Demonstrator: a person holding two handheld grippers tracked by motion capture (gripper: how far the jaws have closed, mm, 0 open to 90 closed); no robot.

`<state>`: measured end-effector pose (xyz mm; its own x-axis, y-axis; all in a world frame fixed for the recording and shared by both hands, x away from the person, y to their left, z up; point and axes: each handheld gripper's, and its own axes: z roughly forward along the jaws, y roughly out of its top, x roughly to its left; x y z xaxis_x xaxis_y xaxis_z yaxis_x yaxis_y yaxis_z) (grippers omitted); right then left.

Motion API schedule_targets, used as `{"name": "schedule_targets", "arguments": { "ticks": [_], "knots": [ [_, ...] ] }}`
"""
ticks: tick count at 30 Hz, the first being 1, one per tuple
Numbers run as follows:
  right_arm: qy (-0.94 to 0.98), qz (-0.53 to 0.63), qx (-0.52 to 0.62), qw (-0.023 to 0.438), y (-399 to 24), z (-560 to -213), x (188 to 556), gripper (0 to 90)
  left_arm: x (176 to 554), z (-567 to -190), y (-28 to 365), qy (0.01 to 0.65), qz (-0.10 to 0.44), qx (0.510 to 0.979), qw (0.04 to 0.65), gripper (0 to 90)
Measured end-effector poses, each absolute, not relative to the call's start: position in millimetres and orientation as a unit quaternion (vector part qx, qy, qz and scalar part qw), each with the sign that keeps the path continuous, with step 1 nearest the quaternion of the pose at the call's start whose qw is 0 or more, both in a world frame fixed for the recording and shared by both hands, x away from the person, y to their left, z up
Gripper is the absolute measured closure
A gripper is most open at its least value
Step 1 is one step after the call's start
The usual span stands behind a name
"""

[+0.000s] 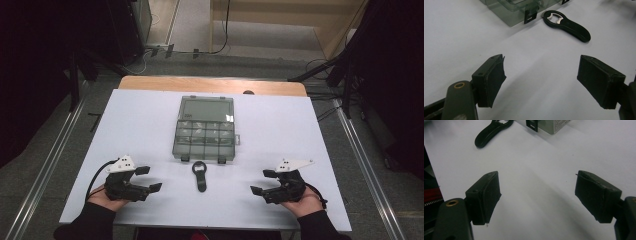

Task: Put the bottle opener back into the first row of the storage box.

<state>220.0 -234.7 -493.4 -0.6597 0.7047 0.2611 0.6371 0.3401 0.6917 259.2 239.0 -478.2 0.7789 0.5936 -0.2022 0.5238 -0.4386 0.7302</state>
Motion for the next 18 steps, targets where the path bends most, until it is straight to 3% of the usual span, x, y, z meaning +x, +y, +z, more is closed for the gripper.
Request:
{"name": "schedule_targets", "arguments": {
  "ticks": [18],
  "knots": [
    [0.814,0.4,0.419,0.04,-236.6,-497.1,221.7,21.5,258.3,-480.1,231.1,0.332,0.044,0.848,0.41,21.5]
  ]
}}
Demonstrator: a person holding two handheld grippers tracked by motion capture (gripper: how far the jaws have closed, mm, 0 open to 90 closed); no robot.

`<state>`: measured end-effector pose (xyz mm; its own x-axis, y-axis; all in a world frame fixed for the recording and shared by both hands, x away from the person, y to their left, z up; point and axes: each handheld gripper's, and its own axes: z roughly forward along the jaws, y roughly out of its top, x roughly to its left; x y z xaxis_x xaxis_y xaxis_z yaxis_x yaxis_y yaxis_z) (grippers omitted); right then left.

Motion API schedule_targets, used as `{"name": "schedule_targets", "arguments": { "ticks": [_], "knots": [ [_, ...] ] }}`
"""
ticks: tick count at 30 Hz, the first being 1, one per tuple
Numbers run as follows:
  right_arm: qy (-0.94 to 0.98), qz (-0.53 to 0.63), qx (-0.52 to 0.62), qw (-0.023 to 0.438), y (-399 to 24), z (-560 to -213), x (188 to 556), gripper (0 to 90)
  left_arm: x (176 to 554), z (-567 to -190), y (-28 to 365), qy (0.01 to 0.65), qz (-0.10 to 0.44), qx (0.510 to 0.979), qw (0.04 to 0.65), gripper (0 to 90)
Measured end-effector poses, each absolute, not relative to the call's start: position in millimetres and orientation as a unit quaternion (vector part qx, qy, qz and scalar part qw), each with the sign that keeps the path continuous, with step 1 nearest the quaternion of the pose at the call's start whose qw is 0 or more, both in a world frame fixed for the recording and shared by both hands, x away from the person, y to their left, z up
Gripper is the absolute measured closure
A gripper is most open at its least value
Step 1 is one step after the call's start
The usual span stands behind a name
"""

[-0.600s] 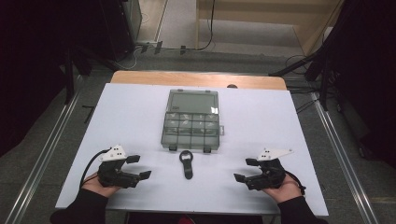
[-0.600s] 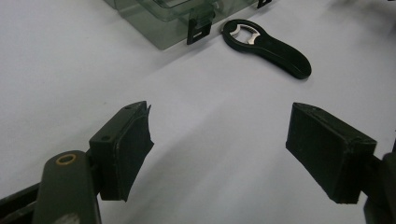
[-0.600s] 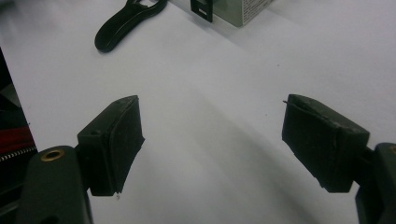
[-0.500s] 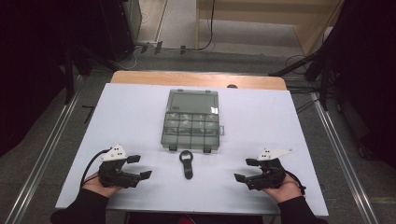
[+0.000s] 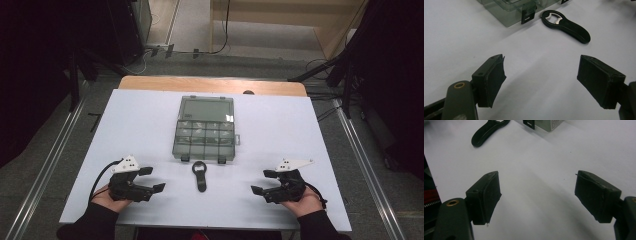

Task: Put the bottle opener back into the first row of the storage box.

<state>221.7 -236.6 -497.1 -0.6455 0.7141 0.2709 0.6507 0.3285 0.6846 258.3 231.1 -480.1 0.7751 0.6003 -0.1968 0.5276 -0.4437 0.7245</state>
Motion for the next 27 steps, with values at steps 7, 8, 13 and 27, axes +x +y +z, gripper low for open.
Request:
{"name": "schedule_targets", "arguments": {
  "ticks": [7,8,13,27],
  "knots": [
    [0.811,0.399,0.426,0.038,-238.2,-499.0,223.4,21.5,257.8,-481.8,231.0,0.326,0.048,0.854,0.404,21.6],
    [0.811,0.399,0.427,0.04,-238.2,-498.9,223.2,21.5,257.9,-482.3,232.0,0.322,0.051,0.853,0.407,21.5],
    [0.811,0.398,0.426,0.04,-238.1,-499.0,223.1,21.7,257.8,-481.7,232.3,0.325,0.049,0.851,0.41,21.5],
    [0.817,0.395,0.42,0.039,-237.2,-500.7,223.7,22.0,256.8,-481.6,233.8,0.327,0.05,0.852,0.405,21.5]
  ]
}}
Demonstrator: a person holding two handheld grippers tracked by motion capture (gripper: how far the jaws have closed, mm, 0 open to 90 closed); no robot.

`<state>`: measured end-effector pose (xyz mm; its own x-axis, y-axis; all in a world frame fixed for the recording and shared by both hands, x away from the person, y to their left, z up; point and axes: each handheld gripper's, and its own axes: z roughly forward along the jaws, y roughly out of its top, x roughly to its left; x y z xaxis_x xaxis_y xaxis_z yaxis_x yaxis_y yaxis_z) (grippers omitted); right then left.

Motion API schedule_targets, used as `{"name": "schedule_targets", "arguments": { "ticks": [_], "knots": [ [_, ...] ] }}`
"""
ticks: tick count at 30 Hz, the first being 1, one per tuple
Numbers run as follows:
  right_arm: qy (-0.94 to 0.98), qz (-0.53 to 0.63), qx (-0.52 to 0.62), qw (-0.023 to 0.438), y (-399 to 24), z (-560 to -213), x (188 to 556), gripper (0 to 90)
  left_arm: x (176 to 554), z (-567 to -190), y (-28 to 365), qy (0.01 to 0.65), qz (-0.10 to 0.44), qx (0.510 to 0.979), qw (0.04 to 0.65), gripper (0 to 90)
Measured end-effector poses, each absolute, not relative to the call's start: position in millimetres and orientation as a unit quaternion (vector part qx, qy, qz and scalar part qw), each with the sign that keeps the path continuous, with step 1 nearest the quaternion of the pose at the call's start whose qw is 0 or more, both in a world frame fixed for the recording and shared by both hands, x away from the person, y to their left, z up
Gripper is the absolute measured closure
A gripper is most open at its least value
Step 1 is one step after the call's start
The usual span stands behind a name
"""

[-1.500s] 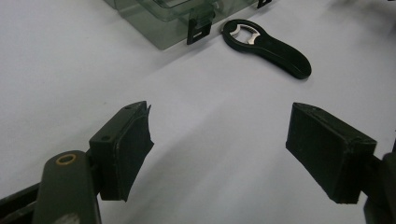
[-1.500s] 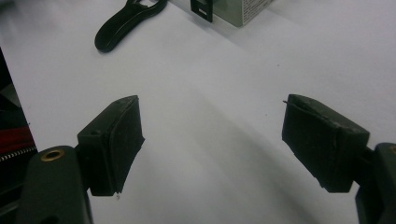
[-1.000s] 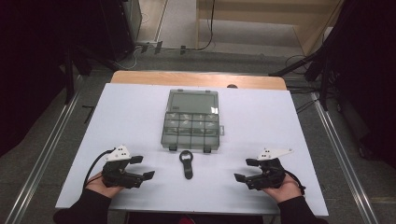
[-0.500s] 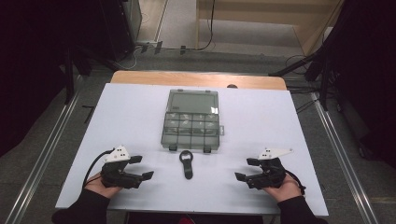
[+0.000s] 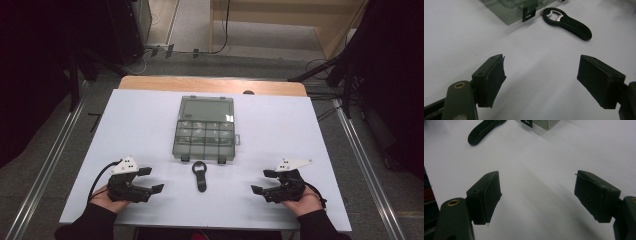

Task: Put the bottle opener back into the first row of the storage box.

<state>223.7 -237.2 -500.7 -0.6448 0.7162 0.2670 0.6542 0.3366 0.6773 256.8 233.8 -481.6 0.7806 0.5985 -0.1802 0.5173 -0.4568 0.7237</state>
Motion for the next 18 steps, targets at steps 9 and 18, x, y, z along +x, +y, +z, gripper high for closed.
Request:
{"name": "schedule_targets", "arguments": {
  "ticks": [9,18],
  "knots": [
    [0.816,0.392,0.422,0.037,-237.2,-500.8,223.7,22.0,256.1,-481.3,234.2,0.326,0.049,0.852,0.408,21.6],
    [0.811,0.4,0.425,0.034,-235.7,-500.0,224.3,21.2,255.8,-480.7,234.1,0.325,0.051,0.852,0.408,21.6]
  ]
}}
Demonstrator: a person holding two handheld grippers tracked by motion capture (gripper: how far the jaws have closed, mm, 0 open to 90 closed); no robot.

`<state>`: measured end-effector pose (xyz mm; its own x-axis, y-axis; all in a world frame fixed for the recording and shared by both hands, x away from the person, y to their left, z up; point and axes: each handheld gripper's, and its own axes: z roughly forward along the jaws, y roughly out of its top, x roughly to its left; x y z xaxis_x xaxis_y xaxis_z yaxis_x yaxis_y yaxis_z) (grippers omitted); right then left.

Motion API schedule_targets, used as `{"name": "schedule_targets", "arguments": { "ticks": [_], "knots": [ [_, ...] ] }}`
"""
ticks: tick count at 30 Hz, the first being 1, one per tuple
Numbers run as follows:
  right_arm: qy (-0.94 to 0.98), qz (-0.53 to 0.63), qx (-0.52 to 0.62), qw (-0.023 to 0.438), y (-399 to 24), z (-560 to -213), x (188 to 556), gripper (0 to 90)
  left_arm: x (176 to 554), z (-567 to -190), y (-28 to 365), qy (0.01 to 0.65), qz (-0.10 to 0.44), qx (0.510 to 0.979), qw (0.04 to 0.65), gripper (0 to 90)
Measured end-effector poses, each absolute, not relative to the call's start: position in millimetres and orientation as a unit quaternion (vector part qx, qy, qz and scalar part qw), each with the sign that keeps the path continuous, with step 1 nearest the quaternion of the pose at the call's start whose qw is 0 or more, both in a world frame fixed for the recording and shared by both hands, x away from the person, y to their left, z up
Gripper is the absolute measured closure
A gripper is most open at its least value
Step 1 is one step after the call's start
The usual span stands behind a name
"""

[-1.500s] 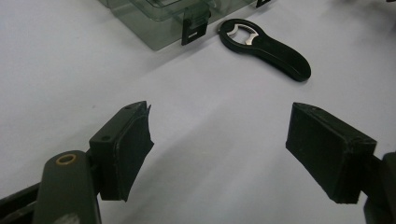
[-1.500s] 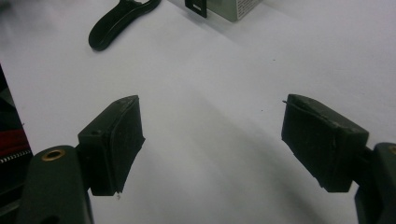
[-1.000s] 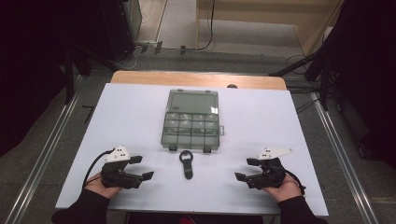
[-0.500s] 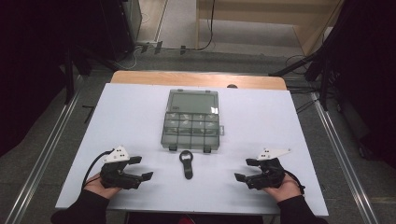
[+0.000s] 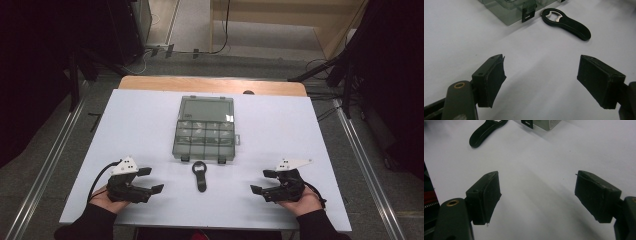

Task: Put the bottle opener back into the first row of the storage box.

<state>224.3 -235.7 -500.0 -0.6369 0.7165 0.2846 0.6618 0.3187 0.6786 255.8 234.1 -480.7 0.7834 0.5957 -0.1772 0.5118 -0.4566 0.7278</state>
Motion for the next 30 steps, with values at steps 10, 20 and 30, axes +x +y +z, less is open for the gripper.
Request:
{"name": "schedule_targets", "arguments": {
  "ticks": [10,20,30],
  "knots": [
    [0.815,0.385,0.431,0.04,-224,-499,229,20.5,256,-481,234,0.325,0.05,0.852,0.408,21.5],
    [0.823,0.385,0.415,0.044,-211,-497,235,20.3,256,-481,234,0.327,0.05,0.851,0.408,21.5],
    [0.822,0.377,0.424,0.043,-199,-495,241,20.6,256,-481,235,0.329,0.048,0.85,0.408,21.5]
  ]
}}
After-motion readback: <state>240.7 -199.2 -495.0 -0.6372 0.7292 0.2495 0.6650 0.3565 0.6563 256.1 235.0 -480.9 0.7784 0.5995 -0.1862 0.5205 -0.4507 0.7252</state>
